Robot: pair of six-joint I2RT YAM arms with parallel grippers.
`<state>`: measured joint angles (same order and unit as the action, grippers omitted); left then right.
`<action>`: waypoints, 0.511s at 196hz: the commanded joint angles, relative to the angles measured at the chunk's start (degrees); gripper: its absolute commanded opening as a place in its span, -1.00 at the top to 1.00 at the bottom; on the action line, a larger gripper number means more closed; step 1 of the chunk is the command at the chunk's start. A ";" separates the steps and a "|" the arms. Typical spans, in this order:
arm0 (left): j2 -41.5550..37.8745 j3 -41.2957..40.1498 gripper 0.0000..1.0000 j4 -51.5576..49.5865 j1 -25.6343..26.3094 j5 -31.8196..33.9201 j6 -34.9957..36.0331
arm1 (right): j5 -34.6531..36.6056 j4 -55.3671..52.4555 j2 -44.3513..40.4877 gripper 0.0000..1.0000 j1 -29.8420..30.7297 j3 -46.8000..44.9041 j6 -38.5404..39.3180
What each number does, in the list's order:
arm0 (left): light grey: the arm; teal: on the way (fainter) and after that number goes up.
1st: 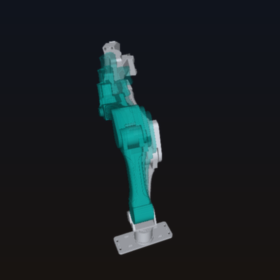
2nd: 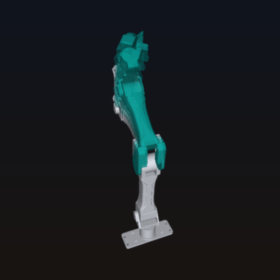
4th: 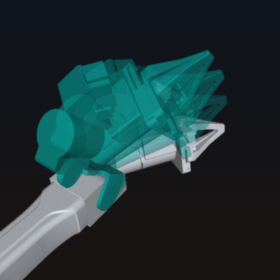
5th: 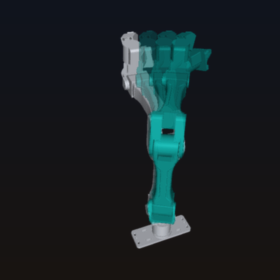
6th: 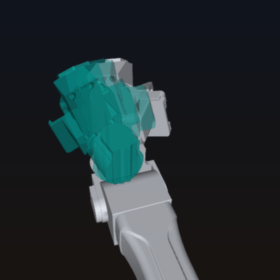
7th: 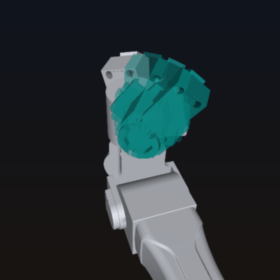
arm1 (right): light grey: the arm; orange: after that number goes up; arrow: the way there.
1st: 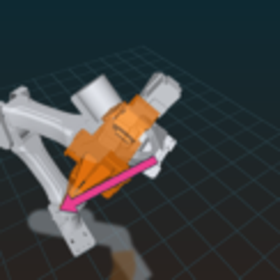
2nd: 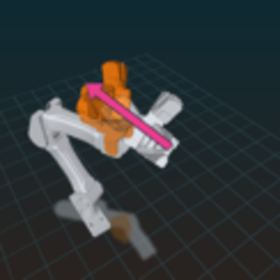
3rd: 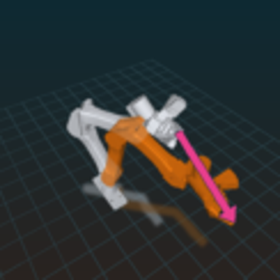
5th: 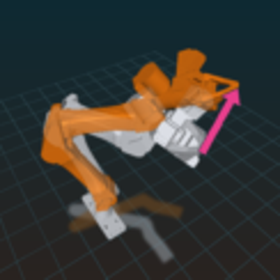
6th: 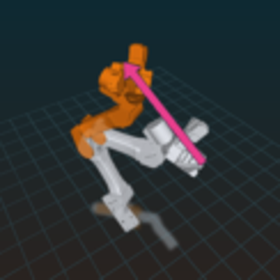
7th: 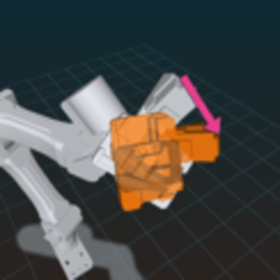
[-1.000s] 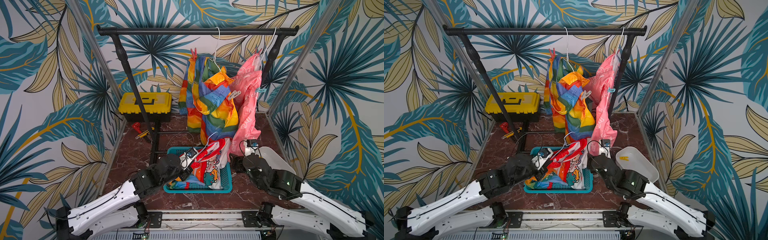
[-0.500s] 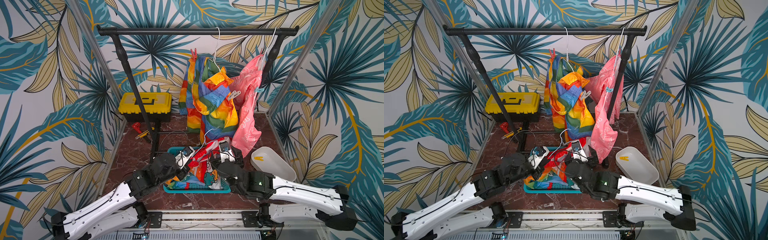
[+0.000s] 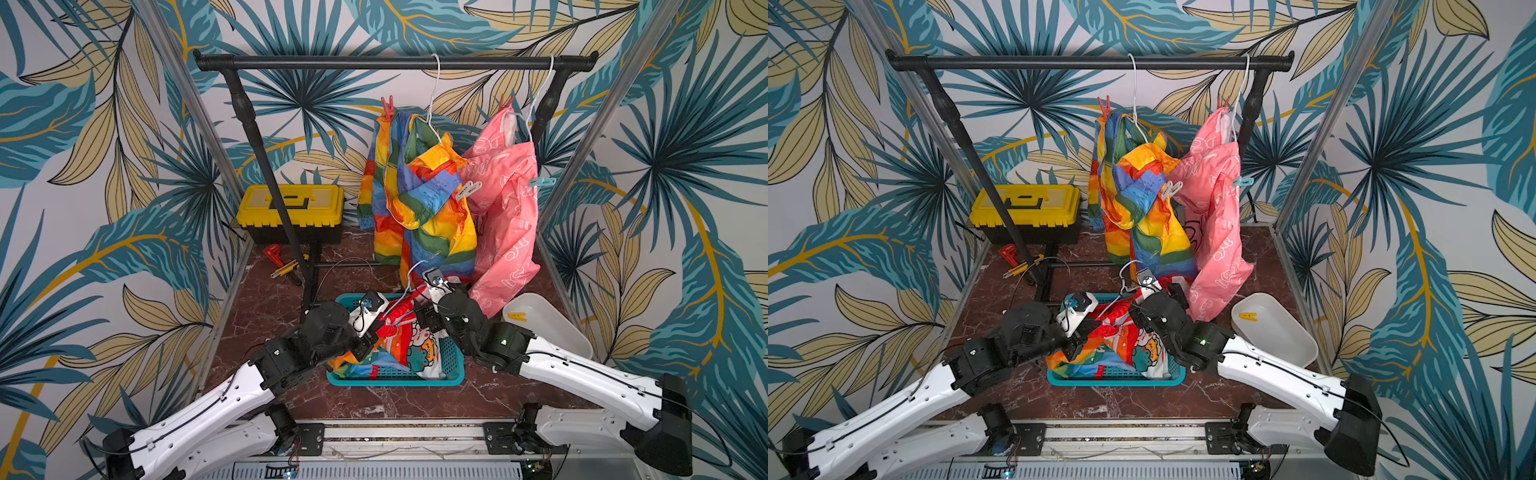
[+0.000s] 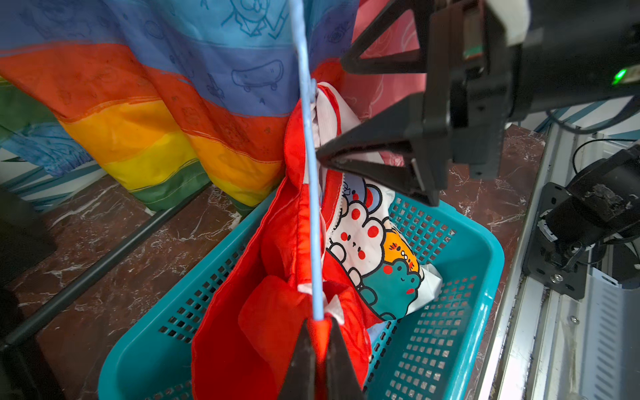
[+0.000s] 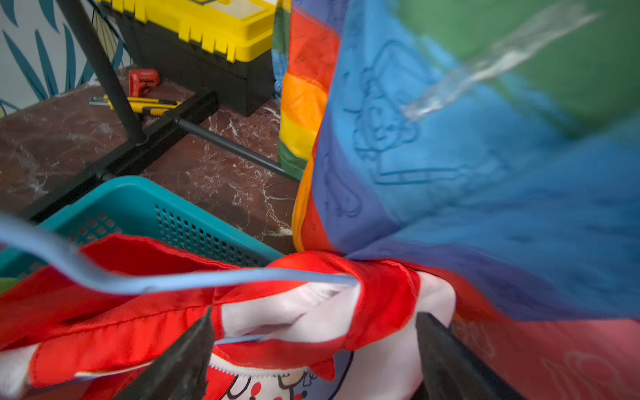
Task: Remove the clothespins securing jackets to the hanger
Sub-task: Place the hanger in the basket.
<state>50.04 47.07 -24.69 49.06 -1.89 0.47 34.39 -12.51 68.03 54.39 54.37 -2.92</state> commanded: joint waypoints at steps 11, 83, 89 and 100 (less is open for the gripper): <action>1.41 1.01 1.00 1.81 -0.23 -2.74 -0.28 | -3.06 5.28 1.20 -0.81 -1.82 -0.14 2.36; 8.14 4.54 0.78 1.76 -0.27 -2.49 -2.99 | -7.91 10.25 2.70 0.30 -7.33 -3.36 1.46; 8.52 5.01 0.71 1.85 -0.21 -2.35 -3.25 | -8.14 10.69 2.87 0.38 -7.82 -3.60 1.51; 9.17 5.63 0.60 1.84 -0.27 -2.41 -3.45 | -8.37 11.27 3.06 0.54 -8.00 -3.97 1.50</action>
<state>58.15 50.22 -23.38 48.93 -3.88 -1.87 27.70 -5.08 70.15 47.29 52.31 -0.89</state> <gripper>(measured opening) 0.156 0.305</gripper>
